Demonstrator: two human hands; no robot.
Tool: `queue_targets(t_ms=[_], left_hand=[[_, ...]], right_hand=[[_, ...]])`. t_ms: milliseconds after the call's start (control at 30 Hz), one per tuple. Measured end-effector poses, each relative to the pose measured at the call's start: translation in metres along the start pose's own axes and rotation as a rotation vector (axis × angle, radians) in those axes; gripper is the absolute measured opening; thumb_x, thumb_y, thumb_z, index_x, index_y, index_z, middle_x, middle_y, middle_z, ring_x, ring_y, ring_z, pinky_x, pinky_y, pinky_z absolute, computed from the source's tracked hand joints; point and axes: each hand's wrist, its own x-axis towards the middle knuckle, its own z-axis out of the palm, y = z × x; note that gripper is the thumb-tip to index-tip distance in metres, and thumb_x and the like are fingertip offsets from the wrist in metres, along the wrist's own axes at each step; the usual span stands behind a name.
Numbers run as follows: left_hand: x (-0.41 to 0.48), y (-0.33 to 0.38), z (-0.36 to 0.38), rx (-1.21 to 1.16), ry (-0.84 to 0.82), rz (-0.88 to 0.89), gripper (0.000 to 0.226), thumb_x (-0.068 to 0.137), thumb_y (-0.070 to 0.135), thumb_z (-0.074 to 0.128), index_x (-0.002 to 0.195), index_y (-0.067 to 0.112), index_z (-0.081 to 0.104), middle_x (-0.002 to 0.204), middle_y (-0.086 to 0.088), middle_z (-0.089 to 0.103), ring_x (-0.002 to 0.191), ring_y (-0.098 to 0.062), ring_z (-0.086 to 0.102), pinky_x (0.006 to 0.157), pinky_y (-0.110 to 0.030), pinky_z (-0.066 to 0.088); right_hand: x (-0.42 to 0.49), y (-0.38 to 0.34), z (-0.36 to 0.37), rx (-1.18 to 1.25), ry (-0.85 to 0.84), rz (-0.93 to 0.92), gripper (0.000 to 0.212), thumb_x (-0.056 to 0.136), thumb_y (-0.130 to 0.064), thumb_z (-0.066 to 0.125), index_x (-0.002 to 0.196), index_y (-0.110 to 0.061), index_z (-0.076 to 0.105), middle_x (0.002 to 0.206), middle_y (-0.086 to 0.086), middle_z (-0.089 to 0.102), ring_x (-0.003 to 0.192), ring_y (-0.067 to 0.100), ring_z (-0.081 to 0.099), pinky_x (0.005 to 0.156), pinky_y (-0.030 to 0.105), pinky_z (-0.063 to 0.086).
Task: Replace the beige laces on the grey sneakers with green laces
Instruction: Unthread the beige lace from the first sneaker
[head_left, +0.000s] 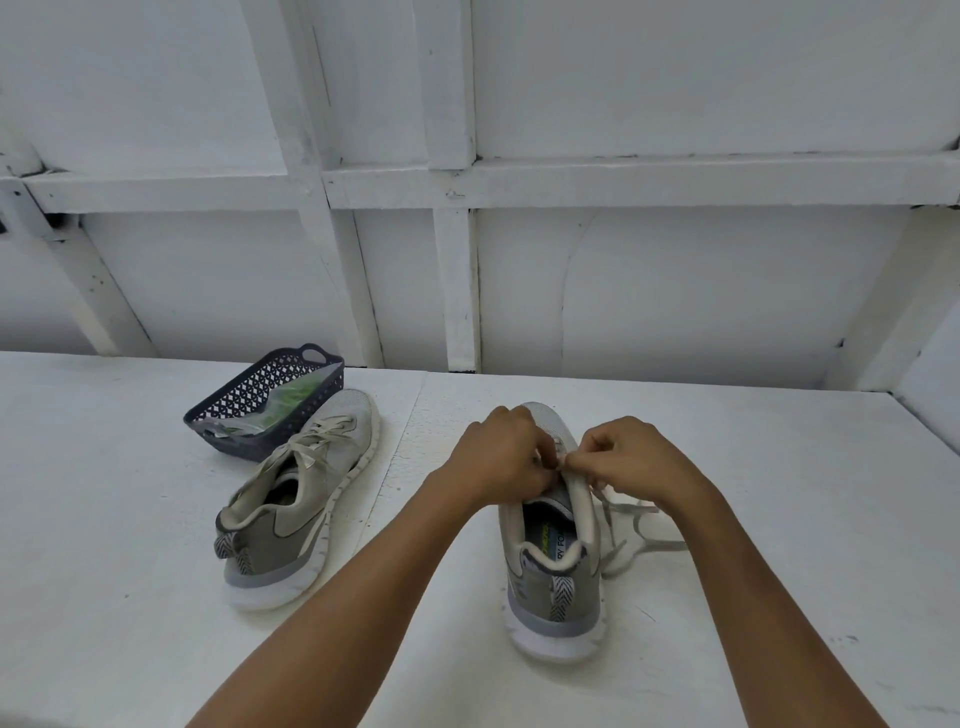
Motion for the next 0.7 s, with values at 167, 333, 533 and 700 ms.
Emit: queue_targets(t_ms=[167, 333, 533, 700], left_hand=[[0.005, 0.002, 0.005, 0.039, 0.055, 0.02, 0.018, 0.09, 0.032, 0.062, 0.103, 0.026, 0.074, 0.116, -0.002, 0.059, 0.11, -0.023, 0.052, 0.083, -0.035, 0.043], [0.006, -0.006, 0.004, -0.189, 0.257, -0.097, 0.012, 0.087, 0.023, 0.064, 0.092, 0.015, 0.07, 0.104, -0.002, 0.065, 0.098, -0.021, 0.058, 0.086, -0.039, 0.049], [0.004, -0.012, -0.006, -1.047, 0.335, -0.352, 0.013, 0.087, 0.003, 0.059, 0.075, 0.001, 0.055, 0.08, -0.014, 0.073, 0.081, -0.024, 0.071, 0.078, -0.033, 0.055], [0.002, -0.012, 0.003, -0.854, 0.118, -0.247, 0.014, 0.09, 0.01, 0.059, 0.078, 0.015, 0.053, 0.07, 0.002, 0.061, 0.072, -0.016, 0.059, 0.072, -0.032, 0.046]], right_hand=[[0.003, 0.003, 0.0, 0.048, -0.041, 0.05, 0.023, 0.083, -0.027, 0.07, 0.065, -0.013, 0.07, 0.07, 0.011, 0.072, 0.074, 0.026, 0.071, 0.063, 0.028, 0.051], [0.003, 0.009, 0.006, 0.163, 0.001, 0.088, 0.026, 0.08, -0.038, 0.076, 0.094, -0.021, 0.061, 0.09, 0.003, 0.067, 0.077, 0.017, 0.062, 0.066, 0.033, 0.049], [0.002, 0.005, 0.004, 0.188, -0.055, 0.071, 0.01, 0.084, -0.027, 0.073, 0.077, -0.021, 0.073, 0.087, 0.003, 0.071, 0.077, 0.016, 0.059, 0.068, 0.03, 0.045], [0.008, 0.005, 0.004, 0.153, -0.071, 0.079, 0.015, 0.082, -0.025, 0.075, 0.067, -0.022, 0.077, 0.063, -0.002, 0.063, 0.062, 0.012, 0.051, 0.059, 0.025, 0.04]])
